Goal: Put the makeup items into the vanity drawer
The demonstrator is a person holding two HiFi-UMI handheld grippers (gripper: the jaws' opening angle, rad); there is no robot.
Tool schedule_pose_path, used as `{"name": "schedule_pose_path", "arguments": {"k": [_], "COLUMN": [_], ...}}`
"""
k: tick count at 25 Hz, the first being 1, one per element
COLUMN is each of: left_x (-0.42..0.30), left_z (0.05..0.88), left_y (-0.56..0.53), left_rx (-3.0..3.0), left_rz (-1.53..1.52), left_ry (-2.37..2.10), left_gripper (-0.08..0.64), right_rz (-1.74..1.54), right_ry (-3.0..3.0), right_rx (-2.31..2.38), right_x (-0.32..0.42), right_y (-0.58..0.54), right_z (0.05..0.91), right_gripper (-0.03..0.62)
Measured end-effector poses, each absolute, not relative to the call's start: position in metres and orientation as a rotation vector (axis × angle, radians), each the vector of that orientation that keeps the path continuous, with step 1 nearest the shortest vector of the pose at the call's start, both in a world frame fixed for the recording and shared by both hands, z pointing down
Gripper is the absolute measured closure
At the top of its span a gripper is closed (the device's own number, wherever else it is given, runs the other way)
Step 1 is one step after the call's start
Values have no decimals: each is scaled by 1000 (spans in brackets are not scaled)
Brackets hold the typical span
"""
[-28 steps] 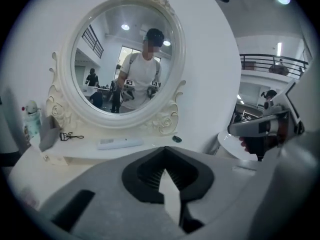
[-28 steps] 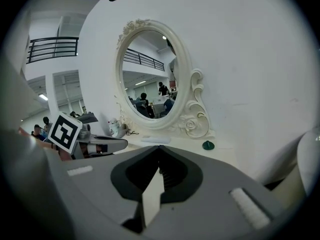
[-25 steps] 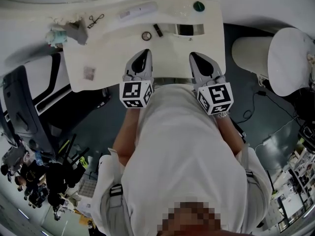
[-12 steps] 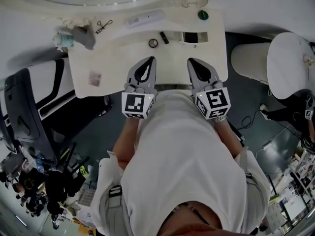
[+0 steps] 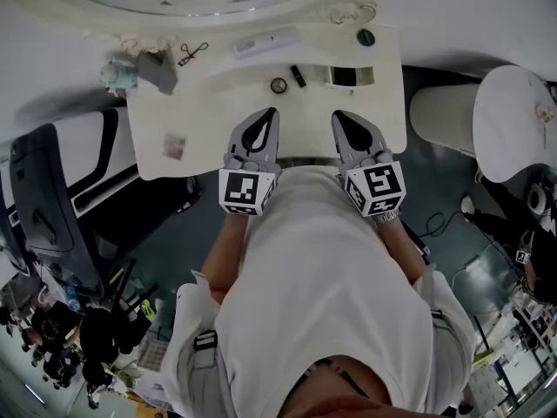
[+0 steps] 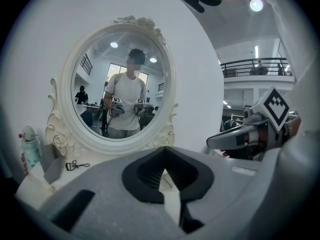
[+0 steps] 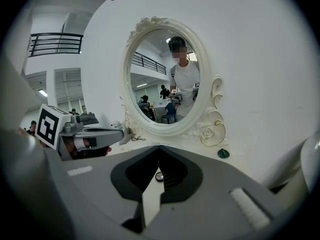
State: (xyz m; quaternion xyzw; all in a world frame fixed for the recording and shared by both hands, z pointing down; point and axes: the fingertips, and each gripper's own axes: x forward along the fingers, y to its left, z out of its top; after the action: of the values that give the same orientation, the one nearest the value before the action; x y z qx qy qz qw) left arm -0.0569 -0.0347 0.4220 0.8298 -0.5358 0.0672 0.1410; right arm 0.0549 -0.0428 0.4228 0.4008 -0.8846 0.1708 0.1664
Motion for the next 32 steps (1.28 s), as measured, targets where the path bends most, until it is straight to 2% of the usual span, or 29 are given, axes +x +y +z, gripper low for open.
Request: {"name": "schedule_pose_path", "arguments": {"k": [23, 24, 27, 32], "left_x": [-83, -83, -83, -84], "left_z": [463, 468, 488, 534], "left_y": [-75, -78, -89, -100], "left_rx": [2437, 2444, 2455, 2434], "left_rz": [292, 312, 380, 509], "left_ry": [-1456, -1440, -1392, -1312], "left_gripper": [552, 546, 469, 402], "right_rz": [506, 508, 513, 517], "right_ry": [-2388, -2378, -2345, -2281], "right_rx": [1322, 1337, 1383, 1450], "right_x": [61, 63, 69, 78], "right_y": [-50, -50, -49, -42], "right_z": [427, 427, 426, 427], "right_gripper": [584, 584, 584, 584]}}
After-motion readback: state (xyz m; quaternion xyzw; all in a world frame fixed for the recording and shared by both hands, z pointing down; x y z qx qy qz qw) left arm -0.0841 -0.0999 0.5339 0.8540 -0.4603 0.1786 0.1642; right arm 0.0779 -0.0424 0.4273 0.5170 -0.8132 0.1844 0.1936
